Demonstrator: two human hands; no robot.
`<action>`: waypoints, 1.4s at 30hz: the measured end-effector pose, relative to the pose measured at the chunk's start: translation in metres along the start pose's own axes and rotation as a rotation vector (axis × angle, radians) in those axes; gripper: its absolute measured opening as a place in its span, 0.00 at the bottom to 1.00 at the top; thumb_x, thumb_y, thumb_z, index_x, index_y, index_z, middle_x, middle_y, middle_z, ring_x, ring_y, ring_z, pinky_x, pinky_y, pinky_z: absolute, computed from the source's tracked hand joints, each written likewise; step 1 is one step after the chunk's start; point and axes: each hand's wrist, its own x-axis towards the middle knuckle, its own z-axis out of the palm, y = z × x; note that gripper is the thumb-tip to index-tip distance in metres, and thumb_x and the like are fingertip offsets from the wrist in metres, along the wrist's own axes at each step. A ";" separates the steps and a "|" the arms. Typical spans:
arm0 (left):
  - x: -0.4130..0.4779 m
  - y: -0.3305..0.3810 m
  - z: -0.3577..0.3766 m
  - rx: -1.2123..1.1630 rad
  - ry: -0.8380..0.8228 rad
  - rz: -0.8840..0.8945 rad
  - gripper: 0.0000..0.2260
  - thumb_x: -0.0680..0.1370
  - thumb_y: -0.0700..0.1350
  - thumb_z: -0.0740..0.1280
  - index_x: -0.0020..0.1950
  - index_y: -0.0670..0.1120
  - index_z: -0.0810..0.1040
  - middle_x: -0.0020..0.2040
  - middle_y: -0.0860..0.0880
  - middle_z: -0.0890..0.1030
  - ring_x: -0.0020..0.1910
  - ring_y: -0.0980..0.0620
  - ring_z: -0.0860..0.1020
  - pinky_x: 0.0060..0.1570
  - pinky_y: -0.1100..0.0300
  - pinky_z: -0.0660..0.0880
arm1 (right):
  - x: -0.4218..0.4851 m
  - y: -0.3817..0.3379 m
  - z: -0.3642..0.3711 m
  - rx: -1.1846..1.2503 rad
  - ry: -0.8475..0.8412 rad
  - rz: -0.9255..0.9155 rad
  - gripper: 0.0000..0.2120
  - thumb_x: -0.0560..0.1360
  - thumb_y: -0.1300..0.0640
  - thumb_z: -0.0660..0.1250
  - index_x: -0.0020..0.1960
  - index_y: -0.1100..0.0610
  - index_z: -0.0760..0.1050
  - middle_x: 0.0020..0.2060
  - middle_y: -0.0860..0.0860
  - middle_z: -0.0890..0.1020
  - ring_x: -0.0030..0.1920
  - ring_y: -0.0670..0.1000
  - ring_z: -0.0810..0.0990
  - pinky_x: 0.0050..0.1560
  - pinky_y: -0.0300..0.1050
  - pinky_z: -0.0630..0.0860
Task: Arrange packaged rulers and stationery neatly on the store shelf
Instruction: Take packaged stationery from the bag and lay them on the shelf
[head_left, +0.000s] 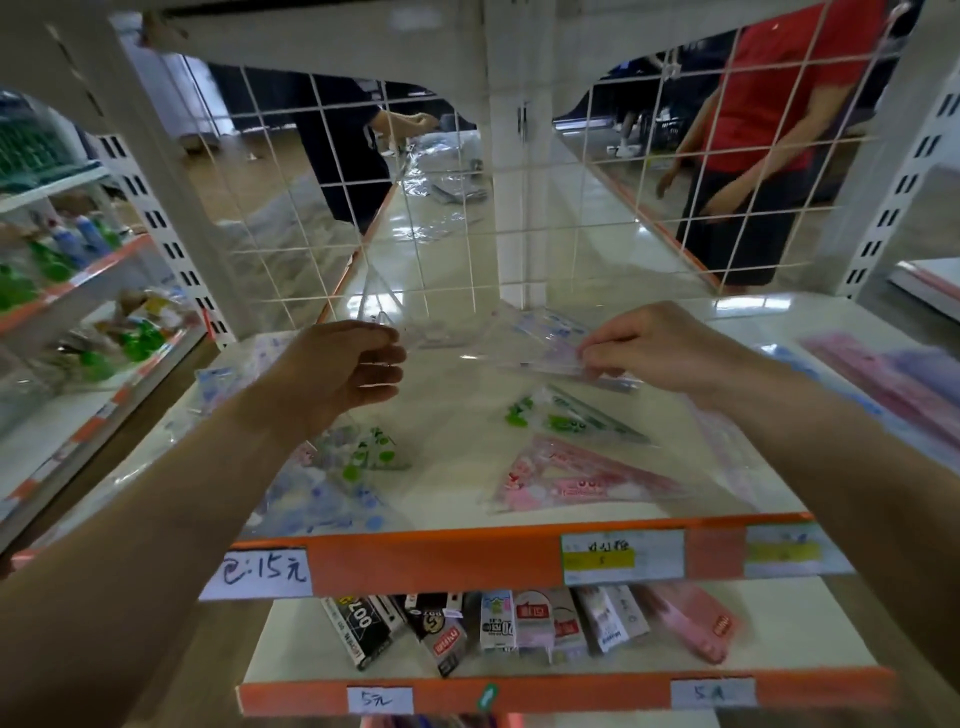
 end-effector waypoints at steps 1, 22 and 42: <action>-0.001 0.001 -0.005 -0.010 0.019 0.003 0.06 0.79 0.38 0.61 0.44 0.44 0.76 0.37 0.47 0.80 0.28 0.54 0.79 0.32 0.63 0.78 | 0.003 -0.003 0.004 0.016 -0.023 0.011 0.04 0.73 0.59 0.70 0.45 0.57 0.83 0.40 0.49 0.84 0.42 0.45 0.79 0.47 0.38 0.76; -0.010 -0.001 0.043 0.095 -0.208 0.048 0.07 0.79 0.39 0.62 0.45 0.44 0.79 0.38 0.47 0.81 0.31 0.53 0.79 0.36 0.59 0.79 | -0.081 0.019 -0.026 -0.264 -0.212 0.023 0.06 0.73 0.55 0.70 0.42 0.53 0.85 0.33 0.39 0.83 0.38 0.38 0.79 0.46 0.38 0.74; -0.032 -0.001 0.062 0.372 -0.301 0.417 0.18 0.76 0.34 0.66 0.58 0.56 0.75 0.53 0.51 0.79 0.46 0.53 0.80 0.51 0.58 0.78 | -0.049 -0.030 -0.002 0.401 -0.026 -0.019 0.09 0.75 0.65 0.67 0.53 0.55 0.78 0.36 0.52 0.84 0.32 0.43 0.81 0.31 0.34 0.75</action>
